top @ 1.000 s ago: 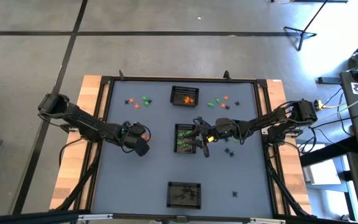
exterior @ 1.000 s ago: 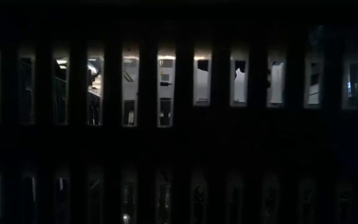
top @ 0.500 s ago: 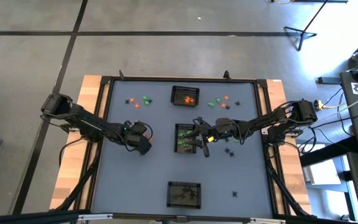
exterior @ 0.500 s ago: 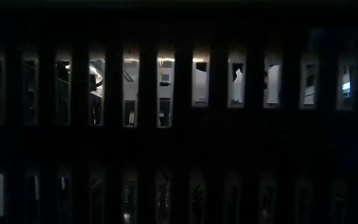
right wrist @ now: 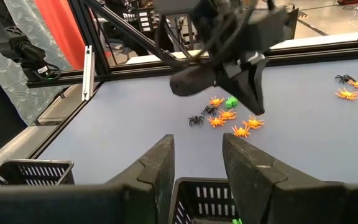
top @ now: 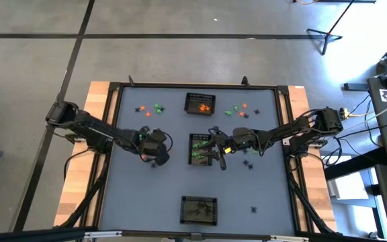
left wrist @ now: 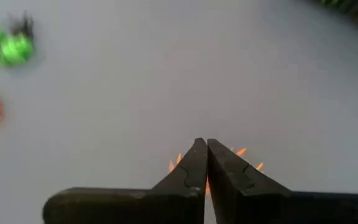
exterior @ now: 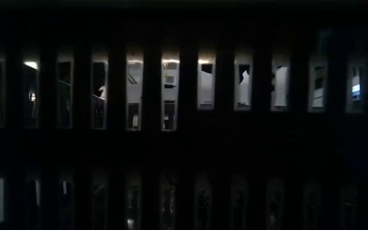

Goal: Sort Halloween decoration
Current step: Put the orange spider toy into the top black bin

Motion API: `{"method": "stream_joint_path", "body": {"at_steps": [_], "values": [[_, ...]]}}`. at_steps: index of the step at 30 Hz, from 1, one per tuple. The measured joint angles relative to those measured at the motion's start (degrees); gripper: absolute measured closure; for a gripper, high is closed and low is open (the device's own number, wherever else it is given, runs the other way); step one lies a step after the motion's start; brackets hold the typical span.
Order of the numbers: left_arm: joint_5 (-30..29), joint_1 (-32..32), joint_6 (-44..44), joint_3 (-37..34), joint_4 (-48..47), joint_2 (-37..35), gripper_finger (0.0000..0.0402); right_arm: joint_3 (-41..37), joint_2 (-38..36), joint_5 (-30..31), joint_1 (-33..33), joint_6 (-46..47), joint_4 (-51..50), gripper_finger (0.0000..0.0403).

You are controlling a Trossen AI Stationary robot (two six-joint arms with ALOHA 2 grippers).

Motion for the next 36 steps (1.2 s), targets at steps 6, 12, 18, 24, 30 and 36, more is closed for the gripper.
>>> {"method": "stream_joint_path", "body": {"at_steps": [6, 12, 18, 24, 30, 36], "values": [[-2.10, 2.32, 7.50, 7.07, -0.73, -0.06, 0.0400, 0.00, -0.44, -0.09, 0.00, -0.19, 0.09, 0.0269], [6.08, 4.63, 9.97, 8.94, -3.49, -0.11, 0.0391, 0.00, -0.85, -0.63, 0.00, -0.19, -0.22, 0.0269], [8.35, 4.22, 5.93, 7.25, -10.38, 0.02, 0.0351, 0.00, -0.90, -0.66, 0.00, -0.19, -1.25, 0.0269], [9.27, 3.72, 3.24, 1.97, -6.73, 0.05, 0.0275, 0.00, -0.92, -0.66, 0.00, -0.19, -1.37, 0.0269], [8.53, 4.30, 0.90, -3.41, -2.01, 0.05, 0.0233, 0.00, -0.92, -0.60, 0.00, -0.13, -1.36, 0.0269], [8.39, 5.70, -0.06, -7.99, 5.13, -0.03, 0.0230, 0.00, -0.92, -0.13, 0.00, -0.08, -1.37, 0.0269]]}}
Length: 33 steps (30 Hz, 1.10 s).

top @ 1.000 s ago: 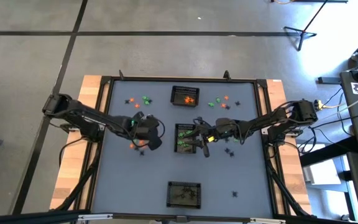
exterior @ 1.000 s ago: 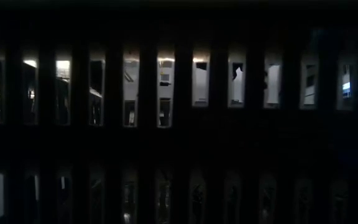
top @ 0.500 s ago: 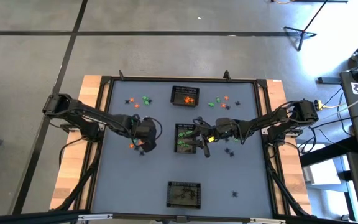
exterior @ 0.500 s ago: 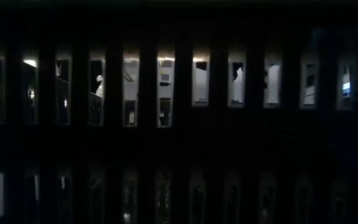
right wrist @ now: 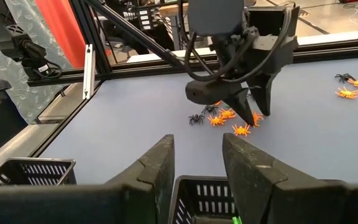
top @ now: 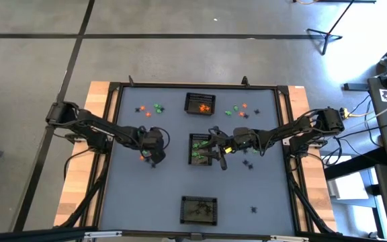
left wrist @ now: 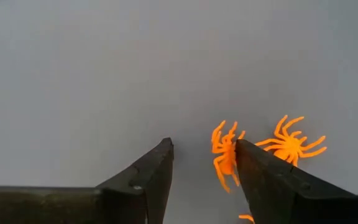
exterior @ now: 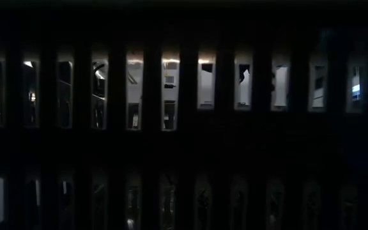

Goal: Sort Halloween decoration
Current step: Put the orange spider toy into the top black bin

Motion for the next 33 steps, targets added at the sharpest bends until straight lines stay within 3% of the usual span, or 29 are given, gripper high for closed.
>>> {"method": "stream_joint_path", "body": {"at_steps": [7, 16, 26, 33], "values": [[-0.31, 0.21, -0.25, -1.97, 1.91, -0.17, 0.0269, 0.00, 0.00, 0.00, 0.00, 0.04, -0.20, 0.0269], [-0.90, 0.25, 2.25, -1.39, 3.26, -0.02, 0.0391, 0.00, 0.00, 0.04, 0.00, 0.04, -0.24, 0.0269], [-7.65, 1.41, 11.25, 8.68, 3.17, 0.21, 0.0399, -0.02, -3.21, -0.02, 0.00, -1.57, -0.95, 0.0269], [-4.99, 5.32, 20.69, 12.60, 16.32, 0.16, 0.0400, 0.00, -11.54, -0.50, 0.02, -5.21, -12.36, 0.0269]]}}
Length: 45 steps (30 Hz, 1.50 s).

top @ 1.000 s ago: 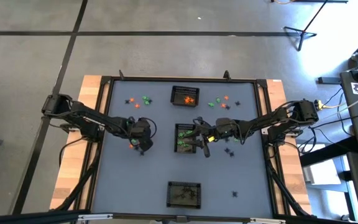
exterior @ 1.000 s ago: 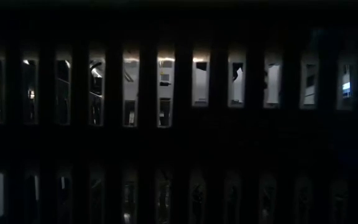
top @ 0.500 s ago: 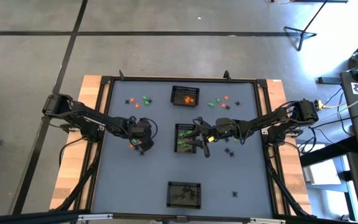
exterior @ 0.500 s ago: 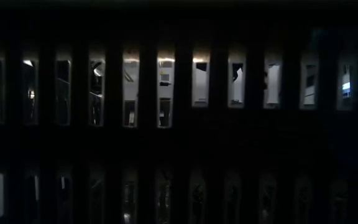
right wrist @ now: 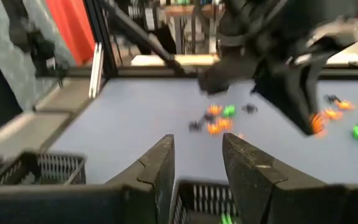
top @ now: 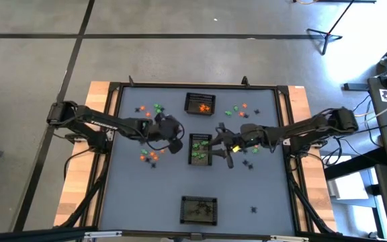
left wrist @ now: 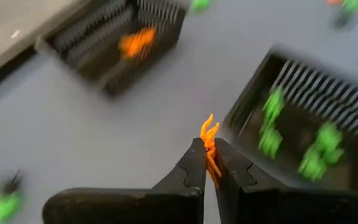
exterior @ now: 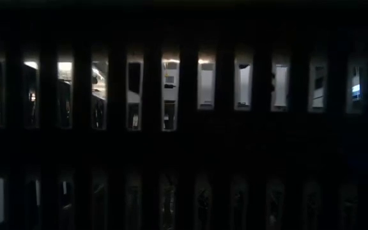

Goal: Sort Halloween decoration
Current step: Put the orange spider toy into the top black bin

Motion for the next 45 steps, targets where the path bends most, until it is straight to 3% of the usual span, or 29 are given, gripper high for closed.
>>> {"method": "stream_joint_path", "body": {"at_steps": [8, 19, 27, 34, 39, 45], "values": [[9.62, 10.56, 5.00, 0.00, 16.11, -0.03, 0.0400, 0.00, -9.14, -0.04, 0.14, -0.93, -8.38, 0.0269], [22.47, 23.72, 5.13, 1.25, 32.87, 9.21, 0.0400, -0.01, -10.02, 0.06, 0.40, -2.20, -9.04, 0.0269], [26.17, 26.60, 4.75, 7.56, 32.59, 19.18, 0.0364, -0.02, -10.01, 0.49, 0.35, -2.27, -9.41, 0.0269], [25.22, 26.58, 5.16, 9.62, 32.45, 21.21, 0.0313, -0.02, -9.98, 0.48, 0.35, -2.29, -10.73, 0.0269], [26.74, 27.01, 6.36, 9.62, 28.17, 18.10, 0.0304, -0.02, -9.98, 0.45, 0.38, -2.08, -12.01, 0.0269], [30.41, 25.73, 14.88, 9.66, 12.52, 8.98, 0.0303, -0.04, -9.96, 0.46, 0.42, -1.03, -13.41, 0.0269]]}}
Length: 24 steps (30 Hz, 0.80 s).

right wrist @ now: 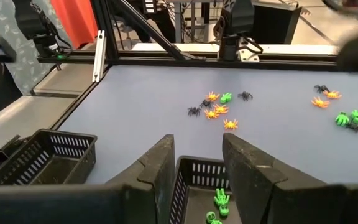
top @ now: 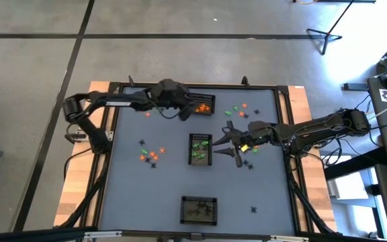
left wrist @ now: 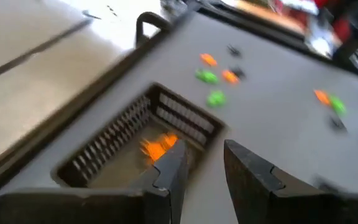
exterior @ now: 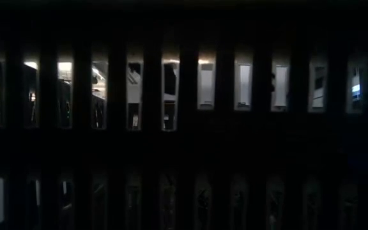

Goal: Sort Halloween decoration
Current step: Put the orange spider toy into the top black bin

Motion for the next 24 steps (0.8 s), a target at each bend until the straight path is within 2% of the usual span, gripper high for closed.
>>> {"method": "stream_joint_path", "body": {"at_steps": [4, 8, 13, 18, 24], "values": [[-1.18, -3.30, 1.92, 0.00, -13.35, -6.79, 0.0303, 0.00, 0.00, -0.02, 0.00, 0.44, -0.04, 0.0269], [-5.54, -8.58, 0.47, 0.00, -26.17, -12.14, 0.0303, 0.00, 0.00, -0.02, 0.00, 1.76, -0.01, 0.0269], [-12.48, -17.41, -4.82, 0.00, -39.07, -14.00, 0.0303, 0.00, 0.11, -0.02, 0.00, 2.18, 0.09, 0.0269], [-15.94, -25.35, -11.25, -3.47, -40.25, -14.00, 0.0303, -0.02, 0.48, -0.02, 0.00, 2.54, 0.36, 0.0269], [-18.79, -30.94, -19.13, -10.44, -38.30, -14.00, 0.0303, -0.02, 0.59, 0.02, 0.00, 2.54, 0.53, 0.0269]]}}
